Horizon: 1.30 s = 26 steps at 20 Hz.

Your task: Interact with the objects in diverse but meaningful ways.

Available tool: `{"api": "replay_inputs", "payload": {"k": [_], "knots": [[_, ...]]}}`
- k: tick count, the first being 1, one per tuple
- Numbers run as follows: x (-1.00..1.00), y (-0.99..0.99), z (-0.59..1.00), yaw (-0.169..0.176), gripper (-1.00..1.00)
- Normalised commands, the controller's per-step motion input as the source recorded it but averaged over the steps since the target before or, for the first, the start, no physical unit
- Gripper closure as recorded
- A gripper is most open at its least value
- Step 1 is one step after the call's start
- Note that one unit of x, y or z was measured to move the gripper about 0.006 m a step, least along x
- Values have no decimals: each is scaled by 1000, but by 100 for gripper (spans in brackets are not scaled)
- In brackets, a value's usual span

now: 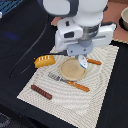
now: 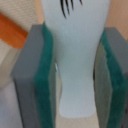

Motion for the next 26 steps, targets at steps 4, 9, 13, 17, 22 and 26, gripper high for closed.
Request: {"api": "replay_inputs", "payload": {"k": [4, 9, 13, 17, 22, 26], "knots": [[-249, -152, -421, 0, 100], [0, 43, 249, 13, -100], [0, 99, 572, 28, -100], [19, 256, 1000, 48, -100], [47, 647, 491, 114, -100], [0, 714, 27, 147, -100]]}}
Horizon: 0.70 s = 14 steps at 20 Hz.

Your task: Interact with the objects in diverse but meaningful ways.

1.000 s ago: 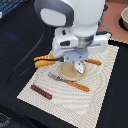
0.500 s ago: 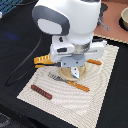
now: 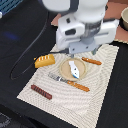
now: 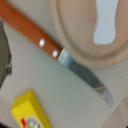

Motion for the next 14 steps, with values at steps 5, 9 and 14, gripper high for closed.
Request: {"api": "replay_inputs", "payload": {"k": [5, 9, 14], "knots": [[0, 769, -31, 123, -100], [-29, 739, -170, 121, -100], [-90, 562, -226, 115, -100]]}}
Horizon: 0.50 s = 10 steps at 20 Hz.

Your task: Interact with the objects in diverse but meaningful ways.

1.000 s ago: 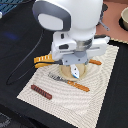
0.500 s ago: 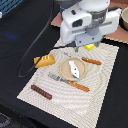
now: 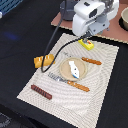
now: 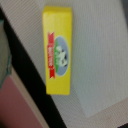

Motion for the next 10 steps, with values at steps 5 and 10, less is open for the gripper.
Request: {"api": "replay_inputs", "payload": {"k": [5, 10], "knots": [[-71, -41, -145, 33, -100], [0, -337, 132, 0, -100]]}}
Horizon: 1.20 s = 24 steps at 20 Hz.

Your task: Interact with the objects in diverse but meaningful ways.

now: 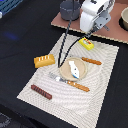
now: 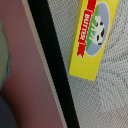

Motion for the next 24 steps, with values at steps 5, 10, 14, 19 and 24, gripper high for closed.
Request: {"api": "replay_inputs", "payload": {"k": [5, 10, 14, 19, 24], "knots": [[0, -210, -15, -1, -100], [0, -12, -325, 0, -100], [-33, -174, -348, -9, -100], [-18, -235, -248, -33, -100], [-42, -258, -211, -54, -100]]}}
